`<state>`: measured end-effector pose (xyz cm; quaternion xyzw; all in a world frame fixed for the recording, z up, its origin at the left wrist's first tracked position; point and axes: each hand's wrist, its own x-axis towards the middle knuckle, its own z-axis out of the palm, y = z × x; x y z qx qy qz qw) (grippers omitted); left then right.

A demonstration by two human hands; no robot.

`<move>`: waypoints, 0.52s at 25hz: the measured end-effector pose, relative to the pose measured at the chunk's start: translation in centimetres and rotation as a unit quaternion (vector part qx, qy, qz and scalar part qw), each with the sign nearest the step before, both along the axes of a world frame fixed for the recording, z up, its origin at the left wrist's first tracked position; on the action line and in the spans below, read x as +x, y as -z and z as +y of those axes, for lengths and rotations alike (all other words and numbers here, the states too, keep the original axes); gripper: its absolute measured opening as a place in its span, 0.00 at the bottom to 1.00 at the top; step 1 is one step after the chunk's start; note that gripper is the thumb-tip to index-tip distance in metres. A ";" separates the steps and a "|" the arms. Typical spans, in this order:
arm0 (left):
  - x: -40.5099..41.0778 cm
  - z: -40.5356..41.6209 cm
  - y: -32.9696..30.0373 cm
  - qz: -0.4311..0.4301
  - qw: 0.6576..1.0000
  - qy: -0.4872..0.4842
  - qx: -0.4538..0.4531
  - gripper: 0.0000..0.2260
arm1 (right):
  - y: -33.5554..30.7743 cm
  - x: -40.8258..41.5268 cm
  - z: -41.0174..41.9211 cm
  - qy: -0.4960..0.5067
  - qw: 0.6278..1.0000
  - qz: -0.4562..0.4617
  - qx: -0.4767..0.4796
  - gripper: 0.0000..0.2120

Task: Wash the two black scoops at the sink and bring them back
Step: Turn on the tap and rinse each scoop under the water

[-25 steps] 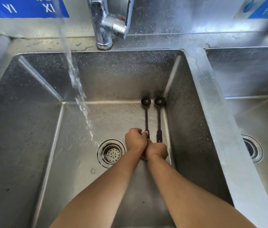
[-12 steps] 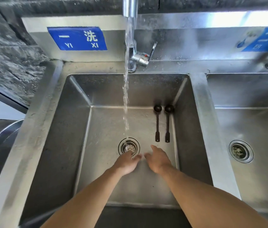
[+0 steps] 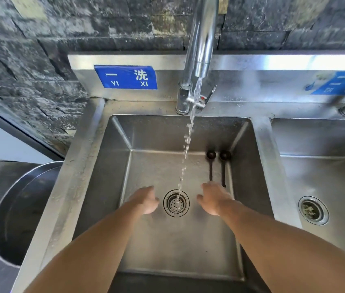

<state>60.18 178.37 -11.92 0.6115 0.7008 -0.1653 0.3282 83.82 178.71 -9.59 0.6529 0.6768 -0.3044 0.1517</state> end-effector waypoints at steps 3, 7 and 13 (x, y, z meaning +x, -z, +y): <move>-0.8 3.3 -3.3 0.025 0.992 0.049 0.109 0.20 | -2.7 0.6 3.2 -0.028 0.998 -0.028 0.048 0.24; -0.6 8.8 -8.0 0.051 0.965 0.113 0.231 0.20 | -7.0 1.3 8.0 -0.032 0.990 -0.010 0.138 0.25; 1.2 16.5 -12.4 0.063 0.935 0.154 0.312 0.23 | -12.7 1.4 14.7 0.030 0.975 0.028 0.217 0.28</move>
